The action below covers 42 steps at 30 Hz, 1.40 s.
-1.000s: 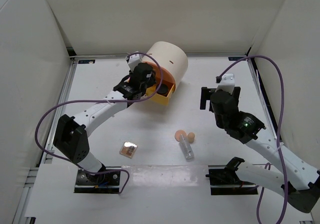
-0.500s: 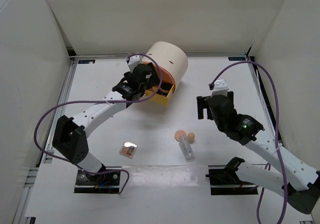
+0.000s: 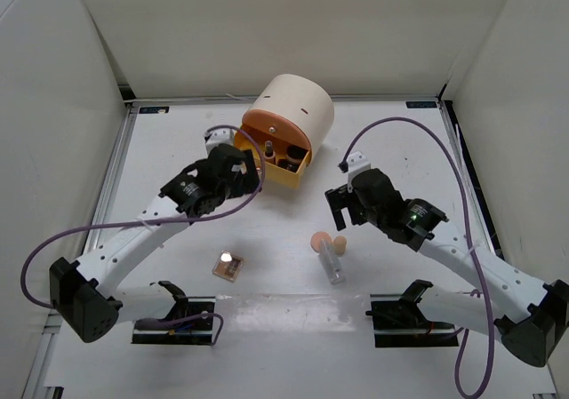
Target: Organize the makeup
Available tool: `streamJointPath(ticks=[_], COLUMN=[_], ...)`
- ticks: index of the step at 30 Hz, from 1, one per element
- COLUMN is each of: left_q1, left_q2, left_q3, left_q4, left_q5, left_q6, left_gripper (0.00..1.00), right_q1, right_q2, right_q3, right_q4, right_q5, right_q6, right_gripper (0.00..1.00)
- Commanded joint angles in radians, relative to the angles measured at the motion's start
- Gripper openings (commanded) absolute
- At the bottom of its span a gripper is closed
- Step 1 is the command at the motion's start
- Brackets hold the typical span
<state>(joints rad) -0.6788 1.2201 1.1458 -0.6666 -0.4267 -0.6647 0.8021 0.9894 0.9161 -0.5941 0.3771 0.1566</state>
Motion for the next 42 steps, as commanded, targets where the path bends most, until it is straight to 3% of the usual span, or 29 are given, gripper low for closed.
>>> streamJointPath(ticks=[1,6,9,15,21,33,42], left_q1=[-0.03,-0.05,-0.053,-0.07,-0.071,-0.128,-0.249], left_q2=[-0.03,-0.063,-0.109,-0.134,-0.076,0.032,0.203], left_q3=[-0.116,-0.291,-0.366,-0.485,-0.572,-0.604,-0.48], left_q4=[-0.174,-0.312,-0.37,-0.26,-0.131,0.05,0.102], left_q5=[0.126,0.218,0.2,0.241,0.29,0.316,0.27], left_q6=[-0.01,-0.128,-0.205,-0.32,-0.262,-0.171,-0.108], left_gripper=[0.98,0.98,0.98,0.98,0.98,0.98,0.98], right_q1=[0.014,0.017,0.014,0.017,0.02,0.017,0.019], right_q2=[0.008,0.011,0.017,0.032,0.02,-0.011,-0.008], right_q3=[-0.032,-0.066,-0.074,-0.066,-0.072,-0.077,-0.085], right_q4=[0.024,0.054,0.079,0.079,0.097,0.105,0.116], right_q5=[-0.119,-0.144,-0.193,-0.215,-0.224,-0.214,-0.211], right_q6=[-0.009,-0.009,-0.009,-0.022,-0.028,-0.028,-0.034], right_gripper=[0.99,0.99,0.99,0.99,0.99,0.99,0.99])
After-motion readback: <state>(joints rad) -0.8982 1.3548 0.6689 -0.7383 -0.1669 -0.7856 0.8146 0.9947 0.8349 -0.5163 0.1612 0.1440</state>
